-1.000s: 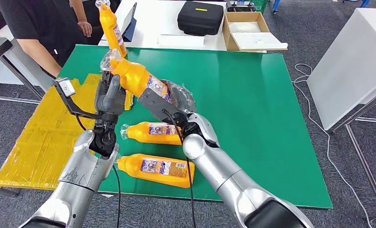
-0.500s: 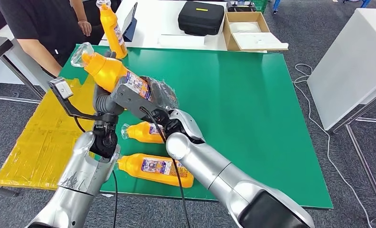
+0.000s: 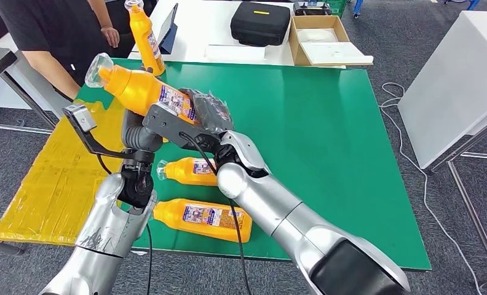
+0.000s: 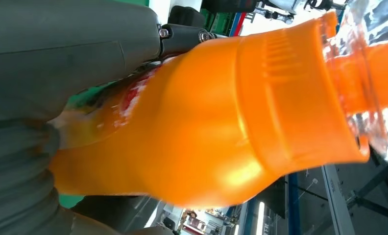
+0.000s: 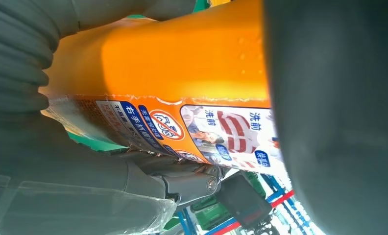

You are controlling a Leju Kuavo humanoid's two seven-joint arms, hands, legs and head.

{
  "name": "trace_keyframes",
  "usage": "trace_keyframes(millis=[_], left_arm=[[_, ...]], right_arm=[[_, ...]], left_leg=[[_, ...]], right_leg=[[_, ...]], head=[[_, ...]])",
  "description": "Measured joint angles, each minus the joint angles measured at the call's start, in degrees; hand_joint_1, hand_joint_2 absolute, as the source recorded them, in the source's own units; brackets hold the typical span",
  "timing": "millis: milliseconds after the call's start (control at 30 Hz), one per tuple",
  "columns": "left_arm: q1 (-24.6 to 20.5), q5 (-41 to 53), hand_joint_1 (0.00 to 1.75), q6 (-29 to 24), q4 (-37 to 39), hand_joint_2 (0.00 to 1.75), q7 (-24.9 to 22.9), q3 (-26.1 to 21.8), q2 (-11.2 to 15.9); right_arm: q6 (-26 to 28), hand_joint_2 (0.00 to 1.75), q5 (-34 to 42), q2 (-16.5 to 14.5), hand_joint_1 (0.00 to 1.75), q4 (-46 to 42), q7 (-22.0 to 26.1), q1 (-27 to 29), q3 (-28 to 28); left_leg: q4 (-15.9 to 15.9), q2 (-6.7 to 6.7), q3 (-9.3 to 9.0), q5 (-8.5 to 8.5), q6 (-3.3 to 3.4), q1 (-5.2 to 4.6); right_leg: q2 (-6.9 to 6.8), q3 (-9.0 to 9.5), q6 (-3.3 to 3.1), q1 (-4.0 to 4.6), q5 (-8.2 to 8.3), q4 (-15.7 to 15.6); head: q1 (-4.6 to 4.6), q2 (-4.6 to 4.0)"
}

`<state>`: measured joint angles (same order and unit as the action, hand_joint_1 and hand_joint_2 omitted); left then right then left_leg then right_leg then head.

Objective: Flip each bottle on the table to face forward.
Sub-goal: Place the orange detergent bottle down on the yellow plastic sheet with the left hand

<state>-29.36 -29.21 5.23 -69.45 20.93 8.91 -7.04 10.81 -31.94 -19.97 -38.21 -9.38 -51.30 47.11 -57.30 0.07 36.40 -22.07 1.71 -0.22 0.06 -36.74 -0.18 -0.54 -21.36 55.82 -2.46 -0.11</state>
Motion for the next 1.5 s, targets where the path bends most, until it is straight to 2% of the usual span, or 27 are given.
trace_keyframes(millis=[33,67,167,200,633,1000,1133,1267,1400,1500], left_arm=[[0.06,0.12,0.00,0.05,-0.02,1.75,-0.01,0.02,-0.04],[0.13,0.30,0.13,0.12,-0.03,1.75,-0.01,0.04,-0.09],[0.21,1.08,1.44,0.27,-0.06,1.75,0.12,0.09,-0.31],[0.21,1.26,1.75,0.28,-0.06,1.75,0.20,0.11,-0.43],[2.12,0.98,1.75,1.61,-0.06,1.75,2.28,-0.25,-0.98],[4.55,0.04,1.75,2.13,-0.71,1.75,2.19,-0.87,-0.84],[5.88,-0.46,1.75,2.11,-1.54,1.75,1.58,-0.98,-0.57],[6.44,-0.68,1.75,2.08,-2.81,1.75,1.12,-1.34,-0.45],[6.55,-0.73,1.75,2.02,-3.69,1.75,0.90,-1.64,-0.35],[6.41,-0.73,1.75,2.47,-4.11,1.75,0.90,-2.39,-0.16]], right_arm=[[-0.12,1.75,-0.42,-0.01,1.75,0.00,-0.01,-0.01,-0.34],[-0.34,1.75,-0.94,-0.02,1.75,0.00,-0.01,-0.01,-0.75],[-1.64,1.75,-2.84,-0.03,1.75,0.00,-0.02,0.00,-2.34],[-2.05,1.75,-3.25,-0.03,1.75,0.00,-0.02,0.01,-2.75],[-2.95,1.75,-1.77,-0.23,1.75,0.38,-0.08,1.93,-2.43],[-3.25,1.75,4.07,-0.44,1.75,0.56,-1.92,3.24,2.67],[-2.73,1.75,7.39,-0.22,0.09,0.65,-2.93,3.21,6.85],[-0.84,0.00,8.64,-0.07,0.00,1.06,-2.36,3.21,9.68],[1.60,0.00,6.42,0.06,0.00,1.72,-0.72,3.15,9.72],[0.48,0.00,-1.72,0.21,0.00,1.61,0.49,3.40,5.95]], left_leg=[[0.00,0.00,0.00,0.00,0.00,0.00],[0.00,0.00,0.00,0.00,0.00,0.00],[0.00,0.00,0.00,0.00,0.00,0.00],[0.00,0.00,0.00,0.00,0.00,0.00],[0.00,0.02,0.00,0.00,0.00,0.00],[0.01,0.02,0.00,0.00,0.00,0.00],[0.00,0.03,0.00,0.00,0.00,0.00],[0.01,0.02,0.00,0.00,0.00,0.00],[0.01,0.02,0.01,0.00,0.00,0.00],[0.01,0.02,0.00,0.00,0.00,0.00]], right_leg=[[0.00,0.00,0.00,0.00,0.00,0.00],[0.00,0.00,0.00,0.00,0.00,0.00],[0.00,0.00,0.00,0.00,0.00,0.00],[0.00,0.00,0.00,0.00,0.00,0.00],[0.02,-0.02,0.00,0.00,0.00,-0.01],[0.02,-0.02,0.00,0.00,0.00,-0.01],[0.02,-0.04,0.00,0.00,0.00,-0.02],[0.02,-0.04,0.00,0.00,0.00,-0.02],[0.02,-0.04,0.00,0.00,0.00,-0.01],[0.02,-0.03,0.00,0.00,0.00,-0.01]], head=[[0.00,0.00],[0.00,0.00],[-0.01,0.00],[0.00,0.00],[-0.01,0.00],[-0.01,0.00],[-0.02,0.00],[-0.01,0.00],[-0.01,0.00],[-0.01,0.00]])
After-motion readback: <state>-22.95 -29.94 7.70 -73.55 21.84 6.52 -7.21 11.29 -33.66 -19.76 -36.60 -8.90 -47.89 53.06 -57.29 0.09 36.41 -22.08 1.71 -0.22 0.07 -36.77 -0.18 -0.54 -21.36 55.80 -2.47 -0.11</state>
